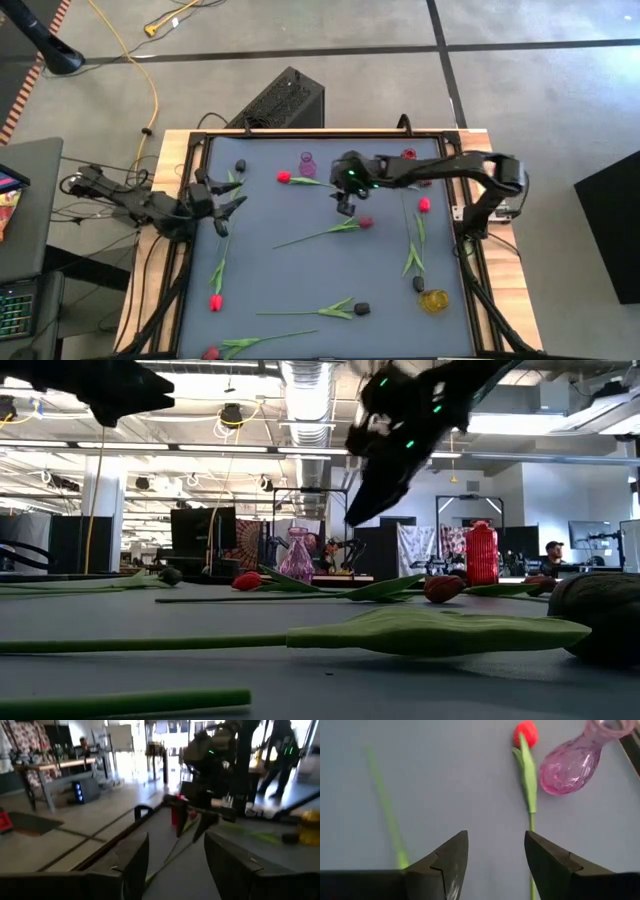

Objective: Sort flowers into vase by color
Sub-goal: Put the middle pink flower into the purple vase

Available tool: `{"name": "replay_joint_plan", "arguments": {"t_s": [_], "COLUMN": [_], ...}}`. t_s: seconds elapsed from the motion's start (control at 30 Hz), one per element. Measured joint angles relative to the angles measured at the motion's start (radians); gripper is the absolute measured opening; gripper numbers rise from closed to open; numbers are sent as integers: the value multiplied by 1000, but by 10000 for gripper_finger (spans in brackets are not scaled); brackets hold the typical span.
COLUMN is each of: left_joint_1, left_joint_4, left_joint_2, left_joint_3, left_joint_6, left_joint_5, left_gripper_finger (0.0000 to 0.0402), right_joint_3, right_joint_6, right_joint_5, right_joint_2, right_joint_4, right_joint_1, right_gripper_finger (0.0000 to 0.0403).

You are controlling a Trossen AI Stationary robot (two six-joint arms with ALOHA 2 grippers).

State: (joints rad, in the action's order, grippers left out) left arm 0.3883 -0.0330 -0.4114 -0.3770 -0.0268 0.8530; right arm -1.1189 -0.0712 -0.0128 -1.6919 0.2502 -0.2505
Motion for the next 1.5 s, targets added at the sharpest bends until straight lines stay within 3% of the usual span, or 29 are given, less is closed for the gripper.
{"name": "replay_joint_plan", "arguments": {"t_s": [0.2,0.57,0.83,1.0,1.27,1.5], "left_joint_1": [-53,-216,-246,-246,-246,-246], "left_joint_4": [-114,-103,-68,-63,-64,-65], "left_joint_2": [-132,-269,-310,-310,-310,-310], "left_joint_3": [-94,-102,-102,-102,-102,-102], "left_joint_6": [-50,-139,-154,-154,-154,-154], "left_joint_5": [5,-222,-272,-270,-269,-268], "left_gripper_finger": [184,184,184,183,183,183], "right_joint_3": [-61,-131,-150,-152,-150,-188], "right_joint_6": [-18,-45,-31,-17,-37,-37], "right_joint_5": [-15,-29,-42,-45,-12,-1], "right_joint_2": [-131,-278,-335,-351,-345,-345], "right_joint_4": [1,31,53,62,65,110], "right_joint_1": [-72,-113,-121,-132,-122,-84], "right_gripper_finger": [220,219,208,165,22,26]}}
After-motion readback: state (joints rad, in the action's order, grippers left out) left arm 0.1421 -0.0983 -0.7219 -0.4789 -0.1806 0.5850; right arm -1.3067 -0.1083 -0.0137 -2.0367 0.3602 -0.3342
